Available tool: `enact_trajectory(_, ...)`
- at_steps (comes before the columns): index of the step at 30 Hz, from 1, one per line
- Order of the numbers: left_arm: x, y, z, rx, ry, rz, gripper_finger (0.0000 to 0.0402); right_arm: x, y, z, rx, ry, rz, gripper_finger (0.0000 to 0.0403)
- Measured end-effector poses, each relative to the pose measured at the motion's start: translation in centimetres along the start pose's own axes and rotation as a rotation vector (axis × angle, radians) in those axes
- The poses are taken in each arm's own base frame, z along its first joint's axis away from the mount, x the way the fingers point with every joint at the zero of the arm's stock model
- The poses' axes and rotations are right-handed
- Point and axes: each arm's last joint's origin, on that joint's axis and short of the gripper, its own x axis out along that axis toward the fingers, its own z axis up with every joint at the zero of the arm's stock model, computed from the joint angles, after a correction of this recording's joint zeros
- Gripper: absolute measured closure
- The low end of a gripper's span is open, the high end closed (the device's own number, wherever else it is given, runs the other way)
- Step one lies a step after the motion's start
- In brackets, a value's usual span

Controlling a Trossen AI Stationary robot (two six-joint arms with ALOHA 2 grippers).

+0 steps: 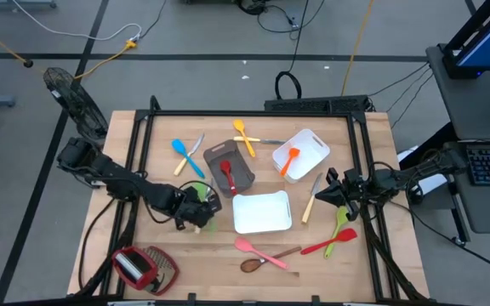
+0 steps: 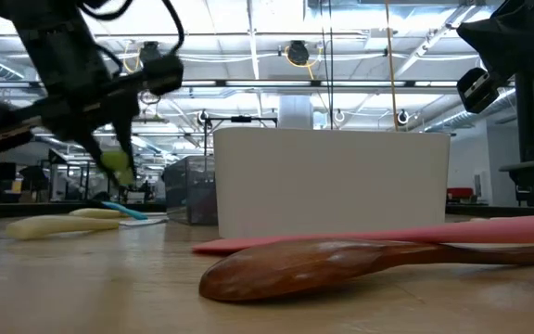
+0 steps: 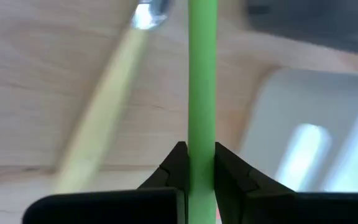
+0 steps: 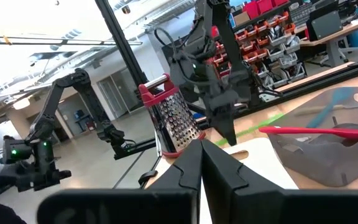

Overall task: Pick & Place Kitchen Items
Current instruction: Put the green spatula into the top white bin

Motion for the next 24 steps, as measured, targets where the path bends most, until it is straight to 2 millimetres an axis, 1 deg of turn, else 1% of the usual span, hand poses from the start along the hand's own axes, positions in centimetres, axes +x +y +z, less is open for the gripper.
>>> enact_trajectory(5,-2.3,-0.6,0.1,0.053,-0.045,-0.134,0.0368,0.0,0.0,0.0,-0.001,0.005,-0.002,0.0399)
enact_trajectory(10,-4.7,-1.5,0.4,0.162,-0.038,-0.261,0.0368,0.0,0.0,-0.1,-0.002,0.007,-0.006,0.0399)
enact_trajectory(14,-6.2,-2.5,0.5,0.275,-0.038,-0.382,0.0368,0.0,0.0,-0.1,-0.003,0.004,-0.009,0.0399)
enact_trajectory(18,-6.9,-3.8,0.8,0.315,-0.036,-0.482,0.0368,0.0,-0.2,0.1,0.013,-0.035,-0.066,0.0399)
enact_trajectory(24,-7.3,-5.6,1.5,0.379,-0.035,-0.599,0.0368,-0.1,-0.4,0.6,0.111,-0.142,-0.18,0.0399)
